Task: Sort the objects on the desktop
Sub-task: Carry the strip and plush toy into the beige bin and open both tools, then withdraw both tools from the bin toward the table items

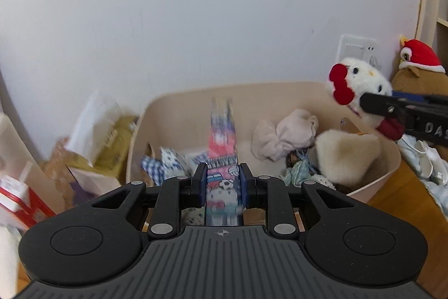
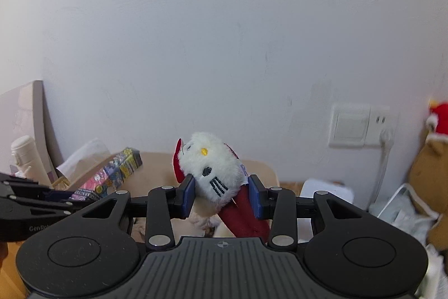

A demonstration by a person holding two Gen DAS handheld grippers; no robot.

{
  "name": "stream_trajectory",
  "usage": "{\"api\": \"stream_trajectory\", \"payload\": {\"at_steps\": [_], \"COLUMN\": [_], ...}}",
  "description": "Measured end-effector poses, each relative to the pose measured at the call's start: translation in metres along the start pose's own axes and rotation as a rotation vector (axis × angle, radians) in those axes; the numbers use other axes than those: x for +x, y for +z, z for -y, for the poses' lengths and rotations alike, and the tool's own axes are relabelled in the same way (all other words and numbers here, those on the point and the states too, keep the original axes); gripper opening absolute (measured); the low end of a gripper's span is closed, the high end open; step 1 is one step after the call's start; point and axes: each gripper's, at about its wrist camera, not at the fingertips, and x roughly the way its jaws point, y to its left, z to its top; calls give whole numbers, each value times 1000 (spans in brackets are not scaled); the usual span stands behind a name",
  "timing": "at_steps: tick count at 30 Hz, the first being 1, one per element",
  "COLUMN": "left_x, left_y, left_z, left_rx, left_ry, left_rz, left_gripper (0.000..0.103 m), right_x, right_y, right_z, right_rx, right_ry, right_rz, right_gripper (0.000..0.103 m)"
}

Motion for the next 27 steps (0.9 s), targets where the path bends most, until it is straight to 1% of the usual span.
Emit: {"api": "stream_trajectory", "payload": {"at_steps": [2,9,10,11,12,14,15,17,18,19,20,22,27], "left_x": [5,12,12,11,10,5,1,-9,-12,-14,-17,-27,-48], "left_y": [-1,-2,-2,-3,-4,-8,-10,-13,-13,-13,-14,-18,-34], "left_z": [0,8,9,10,11,16,18,22,23,22,21,19,8], "left_rx": [-11,18,22,31,46,80,92,109,116,114,107,95,94], "left_ry": [-6,27,24,23,23,20,26,38,35,35,37,38,60], "left_rz": [-5,1,7,16,18,35,60,108,111,105,102,116,133], "left_gripper": [24,24,24,24,34,80,85,86,86,86,86,86,87], "right_x": [9,28,28,27,25,21,19,12,10,6,2,-9,-36], "right_y": [-5,-22,-23,-25,-26,-27,-28,-28,-28,-29,-30,-33,-45], "right_z": [-2,-15,-15,-16,-12,-12,-12,-13,-13,-13,-12,-9,-7], "right_rx": [11,-28,-28,-25,-22,-24,-29,-33,-32,-29,-24,-14,-17], "right_ry": [2,-3,-3,-2,-2,0,-2,-7,-16,-23,-25,-10,-8], "right_rz": [-28,-94,-97,-95,-97,-101,-99,-89,-86,-83,-81,-70,-58], "right_gripper": [38,39,49,53,57,70,73,84,86,90,96,103,103]}}
